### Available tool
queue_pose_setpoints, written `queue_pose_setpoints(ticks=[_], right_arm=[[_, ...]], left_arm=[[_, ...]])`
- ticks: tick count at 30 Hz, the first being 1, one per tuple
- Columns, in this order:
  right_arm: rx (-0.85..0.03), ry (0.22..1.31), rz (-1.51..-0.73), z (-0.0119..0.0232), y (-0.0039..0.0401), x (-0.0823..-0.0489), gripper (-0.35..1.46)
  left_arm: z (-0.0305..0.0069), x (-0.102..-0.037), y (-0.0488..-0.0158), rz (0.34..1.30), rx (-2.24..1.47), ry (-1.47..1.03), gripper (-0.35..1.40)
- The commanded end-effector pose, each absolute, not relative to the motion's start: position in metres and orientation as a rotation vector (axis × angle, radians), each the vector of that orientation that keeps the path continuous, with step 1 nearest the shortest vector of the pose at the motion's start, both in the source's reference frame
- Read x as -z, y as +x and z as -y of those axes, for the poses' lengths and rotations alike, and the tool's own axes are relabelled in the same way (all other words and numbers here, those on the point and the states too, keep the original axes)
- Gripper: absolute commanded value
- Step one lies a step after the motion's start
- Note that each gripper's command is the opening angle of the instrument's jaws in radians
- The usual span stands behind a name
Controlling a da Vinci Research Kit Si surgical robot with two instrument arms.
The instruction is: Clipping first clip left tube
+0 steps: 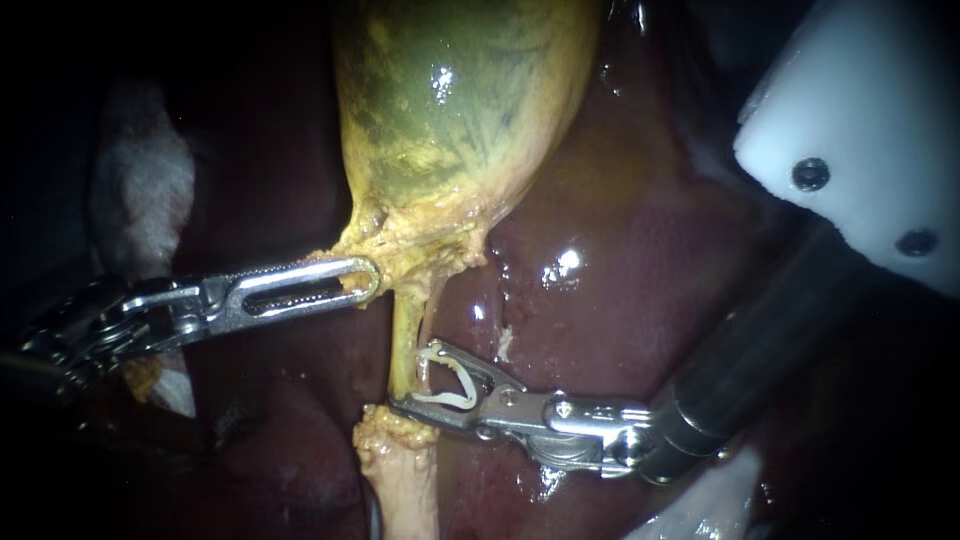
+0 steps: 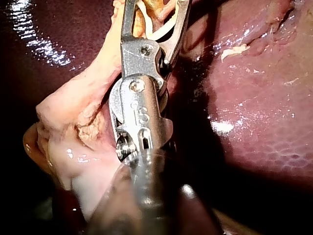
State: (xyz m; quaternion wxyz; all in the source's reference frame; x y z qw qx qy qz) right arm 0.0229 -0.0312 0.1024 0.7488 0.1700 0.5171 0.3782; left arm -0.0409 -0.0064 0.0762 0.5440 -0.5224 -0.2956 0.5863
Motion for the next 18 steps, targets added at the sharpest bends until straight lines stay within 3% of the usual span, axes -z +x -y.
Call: queue_pose_setpoints(ticks=[1, 8, 18], right_arm=[[-0.832, 0.377, -1.13, 0.0311, 0.0232, -0.1024, 0.56], [-0.834, 0.375, -1.129, 0.0309, 0.0248, -0.1029, 0.57], [-0.83, 0.38, -1.13, 0.031, 0.0237, -0.1026, 0.58]], left_arm=[[0.0064, -0.0762, -0.0409, 0.701, -1.391, -1.24, -0.35], [0.0066, -0.076, -0.0412, 0.699, -1.391, -1.239, -0.35], [0.0066, -0.0761, -0.0412, 0.7, -1.393, -1.237, -0.35]])
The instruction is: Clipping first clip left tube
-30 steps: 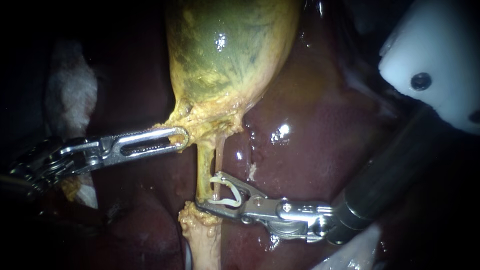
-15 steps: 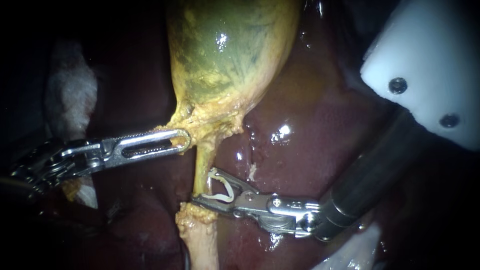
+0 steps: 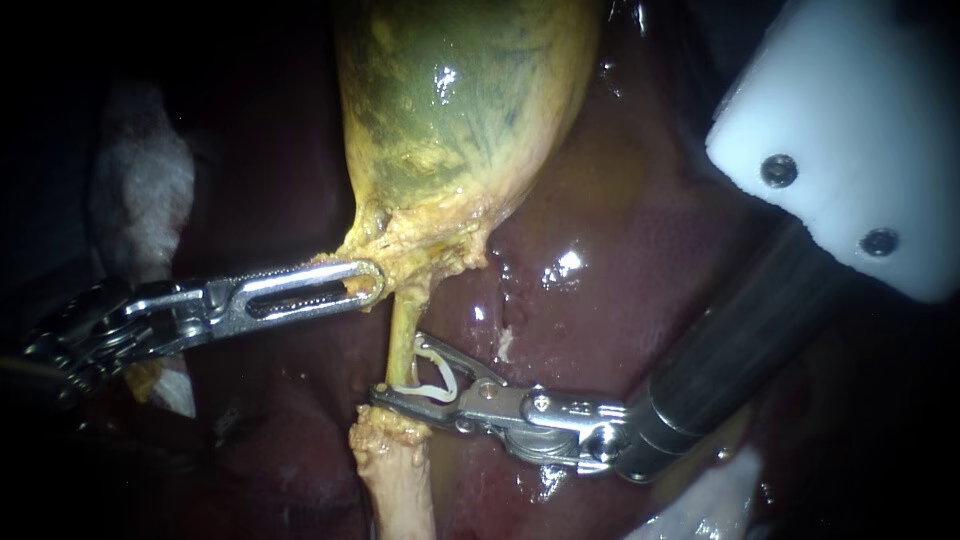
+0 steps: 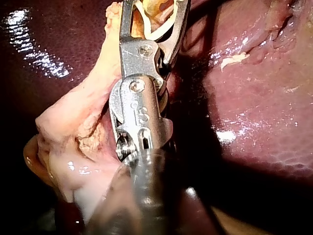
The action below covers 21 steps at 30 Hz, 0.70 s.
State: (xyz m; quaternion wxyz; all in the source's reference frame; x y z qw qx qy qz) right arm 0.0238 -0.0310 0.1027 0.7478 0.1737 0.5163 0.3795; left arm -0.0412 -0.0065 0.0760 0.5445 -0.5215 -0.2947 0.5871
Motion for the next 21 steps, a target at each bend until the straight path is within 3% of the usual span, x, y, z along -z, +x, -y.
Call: queue_pose_setpoints(ticks=[1, 12, 21], right_arm=[[-0.829, 0.382, -1.13, 0.031, 0.0234, -0.1024, 0.58], [-0.824, 0.425, -1.131, 0.0296, 0.0173, -0.0984, 0.58], [-0.842, 0.438, -1.124, 0.0286, 0.0172, -0.0941, 0.56]], left_arm=[[0.0066, -0.0762, -0.0411, 0.7, -1.394, -1.237, -0.35], [0.0066, -0.0767, -0.0409, 0.704, -1.394, -1.233, -0.35], [0.0066, -0.0768, -0.0409, 0.704, -1.396, -1.231, -0.35]])
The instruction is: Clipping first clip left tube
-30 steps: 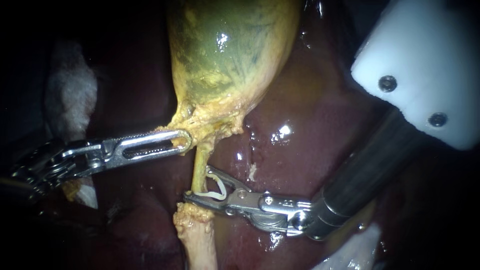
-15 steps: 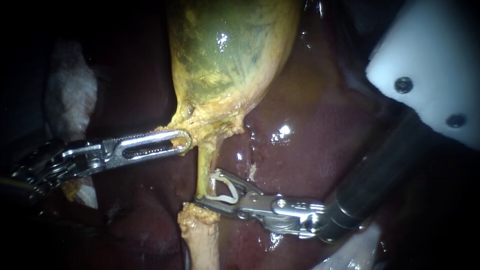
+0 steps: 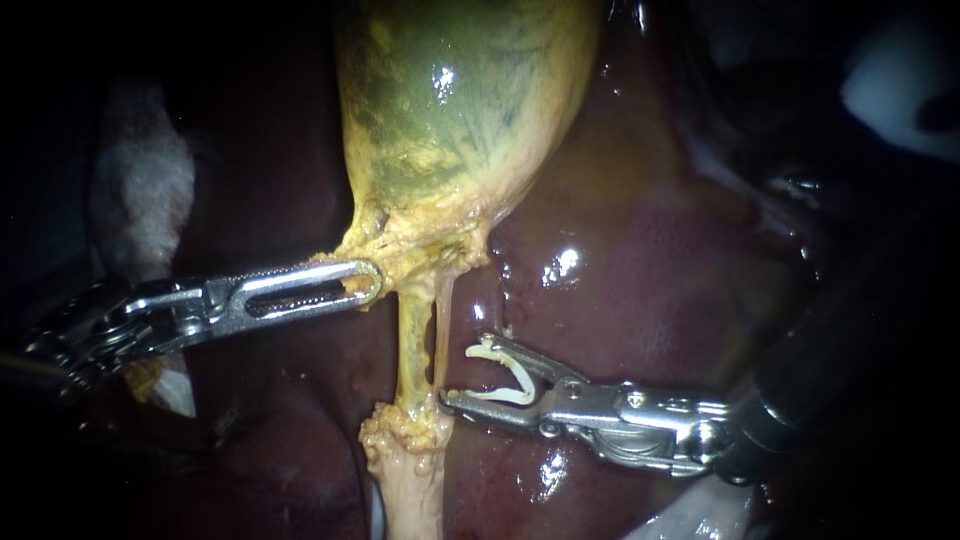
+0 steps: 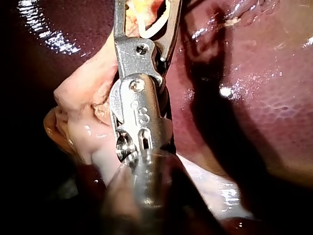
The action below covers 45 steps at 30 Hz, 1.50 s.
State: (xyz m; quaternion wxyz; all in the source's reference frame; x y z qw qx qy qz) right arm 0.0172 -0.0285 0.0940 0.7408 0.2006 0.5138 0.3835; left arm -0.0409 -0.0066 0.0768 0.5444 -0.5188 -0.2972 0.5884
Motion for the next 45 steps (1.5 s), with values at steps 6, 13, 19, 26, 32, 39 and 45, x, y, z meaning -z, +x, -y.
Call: queue_pose_setpoints(ticks=[6, 13, 19, 26, 32, 39, 45], right_arm=[[-0.85, 0.427, -1.123, 0.0288, 0.0199, -0.0945, 0.56], [-0.84, 0.418, -1.126, 0.0299, 0.0224, -0.0968, 0.56], [-0.844, 0.423, -1.127, 0.0306, 0.0232, -0.0991, 0.57], [-0.844, 0.416, -1.128, 0.0307, 0.0231, -0.1013, 0.57], [-0.842, 0.412, -1.129, 0.0306, 0.0229, -0.1023, 0.57], [-0.831, 0.41, -1.101, 0.0311, 0.0227, -0.1035, 0.56], [-0.81, 0.412, -1.0, 0.0312, 0.0227, -0.1039, 0.58]], left_arm=[[0.0066, -0.0768, -0.041, 0.703, -1.396, -1.23, -0.35], [0.0066, -0.0768, -0.041, 0.703, -1.396, -1.231, -0.35], [0.0067, -0.0768, -0.041, 0.703, -1.396, -1.23, -0.35], [0.0068, -0.0767, -0.0411, 0.702, -1.396, -1.23, -0.35], [0.0068, -0.0766, -0.0412, 0.703, -1.398, -1.227, -0.35], [0.0069, -0.0765, -0.0412, 0.703, -1.397, -1.227, -0.35], [0.0069, -0.0764, -0.0413, 0.702, -1.397, -1.227, -0.35]])
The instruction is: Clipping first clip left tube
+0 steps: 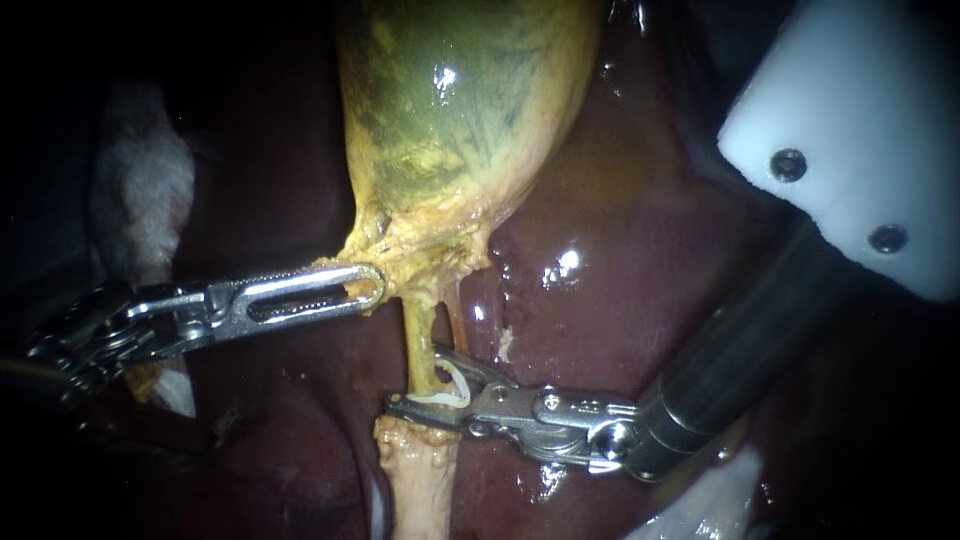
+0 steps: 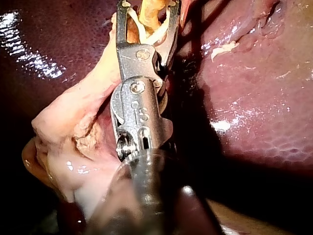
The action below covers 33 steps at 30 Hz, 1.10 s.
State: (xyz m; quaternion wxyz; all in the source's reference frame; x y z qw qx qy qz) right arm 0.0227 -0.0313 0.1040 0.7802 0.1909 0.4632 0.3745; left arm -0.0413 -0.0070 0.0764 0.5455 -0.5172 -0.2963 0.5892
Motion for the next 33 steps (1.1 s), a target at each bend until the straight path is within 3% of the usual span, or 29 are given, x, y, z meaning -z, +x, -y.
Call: queue_pose_setpoints(ticks=[1, 27, 33], right_arm=[[-0.811, 0.412, -1.0, 0.0312, 0.0228, -0.1039, 0.58], [-0.823, 0.396, -0.996, 0.0306, 0.0262, -0.1043, 0.53], [-0.832, 0.403, -0.995, 0.0307, 0.026, -0.1042, 0.42]], left_arm=[[0.007, -0.0764, -0.0413, 0.702, -1.397, -1.227, -0.35], [0.0072, -0.0762, -0.0418, 0.704, -1.394, -1.221, -0.35], [0.0072, -0.0762, -0.0418, 0.704, -1.394, -1.221, -0.35]])
